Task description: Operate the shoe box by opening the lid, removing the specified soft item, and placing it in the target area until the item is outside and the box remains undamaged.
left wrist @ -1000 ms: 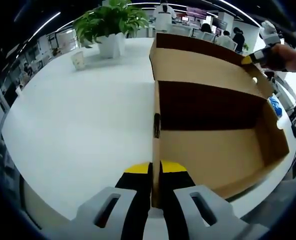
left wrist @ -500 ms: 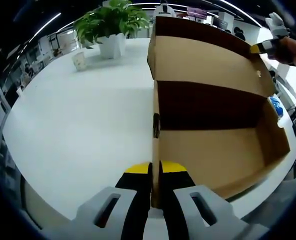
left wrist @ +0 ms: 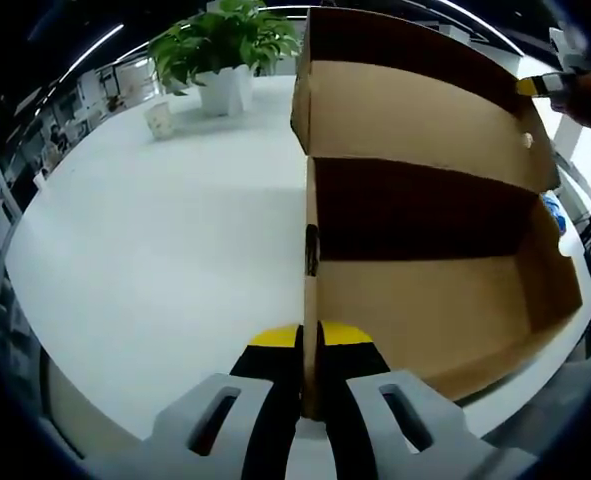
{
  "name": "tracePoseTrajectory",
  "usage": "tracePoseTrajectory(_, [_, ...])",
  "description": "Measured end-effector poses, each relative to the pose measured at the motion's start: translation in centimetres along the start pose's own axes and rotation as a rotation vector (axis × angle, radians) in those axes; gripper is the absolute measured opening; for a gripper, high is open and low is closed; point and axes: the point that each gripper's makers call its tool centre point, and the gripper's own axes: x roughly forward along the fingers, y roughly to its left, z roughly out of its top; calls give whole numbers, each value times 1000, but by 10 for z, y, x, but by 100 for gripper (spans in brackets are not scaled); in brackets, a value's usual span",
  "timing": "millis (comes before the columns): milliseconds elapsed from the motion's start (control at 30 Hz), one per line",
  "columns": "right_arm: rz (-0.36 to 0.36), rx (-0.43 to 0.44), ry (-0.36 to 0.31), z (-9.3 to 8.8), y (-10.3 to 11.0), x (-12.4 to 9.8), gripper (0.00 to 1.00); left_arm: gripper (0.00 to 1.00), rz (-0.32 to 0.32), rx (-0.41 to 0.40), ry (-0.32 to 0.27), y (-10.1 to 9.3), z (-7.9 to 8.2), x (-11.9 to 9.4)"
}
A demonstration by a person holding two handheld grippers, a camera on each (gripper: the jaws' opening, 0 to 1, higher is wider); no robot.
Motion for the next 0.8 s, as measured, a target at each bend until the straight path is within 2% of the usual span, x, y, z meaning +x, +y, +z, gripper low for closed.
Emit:
tracePoseTrajectory(367, [3, -13, -44, -1, 7, -23, 5, 4, 4, -10, 7, -2, -1, -1])
tracePoseTrajectory(633, [-1, -81, -86, 8, 18, -34, 4, 4, 16, -55, 18, 0, -1, 1])
tracePoseTrajectory(667, [-2, -81, -89, 8, 18, -36, 2, 4, 18, -63, 19, 0, -1, 1])
tracePoseTrajectory(700, [28, -36, -106, 9, 24, -37, 1, 4, 22, -77, 22, 0, -1, 1])
tracePoseTrajectory(733, [33, -28, -114, 10, 25, -38, 0, 4, 25, -105, 27, -1, -1, 1])
tracePoseTrajectory(800, [-3, -87, -111, 7, 22, -38, 0, 4, 33, -106, 26, -2, 0, 2])
